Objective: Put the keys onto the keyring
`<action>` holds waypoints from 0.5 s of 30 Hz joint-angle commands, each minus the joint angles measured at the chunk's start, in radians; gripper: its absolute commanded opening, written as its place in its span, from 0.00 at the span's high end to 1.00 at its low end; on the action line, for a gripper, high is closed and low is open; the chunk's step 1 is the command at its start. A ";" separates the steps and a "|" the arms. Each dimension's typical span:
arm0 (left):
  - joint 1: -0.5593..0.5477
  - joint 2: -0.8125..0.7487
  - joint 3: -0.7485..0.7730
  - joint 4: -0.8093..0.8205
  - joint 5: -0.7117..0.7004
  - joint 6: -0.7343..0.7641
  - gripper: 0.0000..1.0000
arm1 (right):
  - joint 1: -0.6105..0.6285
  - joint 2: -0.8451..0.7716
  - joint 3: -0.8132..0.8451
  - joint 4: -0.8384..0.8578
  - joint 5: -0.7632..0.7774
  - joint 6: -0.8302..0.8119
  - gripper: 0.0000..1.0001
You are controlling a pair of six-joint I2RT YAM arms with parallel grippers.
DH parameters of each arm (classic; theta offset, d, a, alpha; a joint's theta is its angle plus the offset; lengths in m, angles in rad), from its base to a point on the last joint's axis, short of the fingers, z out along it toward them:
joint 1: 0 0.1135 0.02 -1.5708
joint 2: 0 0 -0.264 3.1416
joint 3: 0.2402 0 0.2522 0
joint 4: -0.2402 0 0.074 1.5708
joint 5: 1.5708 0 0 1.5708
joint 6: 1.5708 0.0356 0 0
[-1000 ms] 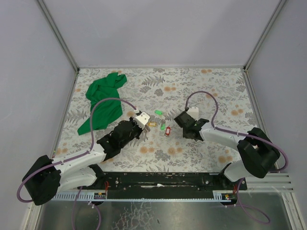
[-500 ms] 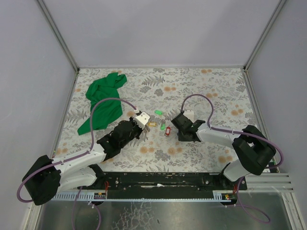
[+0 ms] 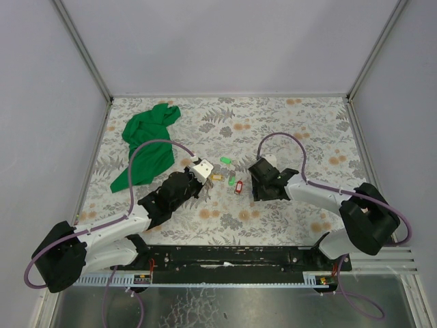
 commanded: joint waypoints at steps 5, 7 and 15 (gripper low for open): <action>0.006 -0.002 0.024 0.050 0.006 -0.012 1.00 | -0.044 0.016 -0.007 0.086 -0.148 -0.100 0.40; 0.006 -0.002 0.022 0.050 0.008 -0.012 1.00 | -0.044 0.036 -0.004 0.097 -0.161 -0.106 0.39; 0.006 -0.004 0.024 0.048 0.008 -0.013 1.00 | -0.043 0.106 0.024 0.087 -0.254 -0.084 0.39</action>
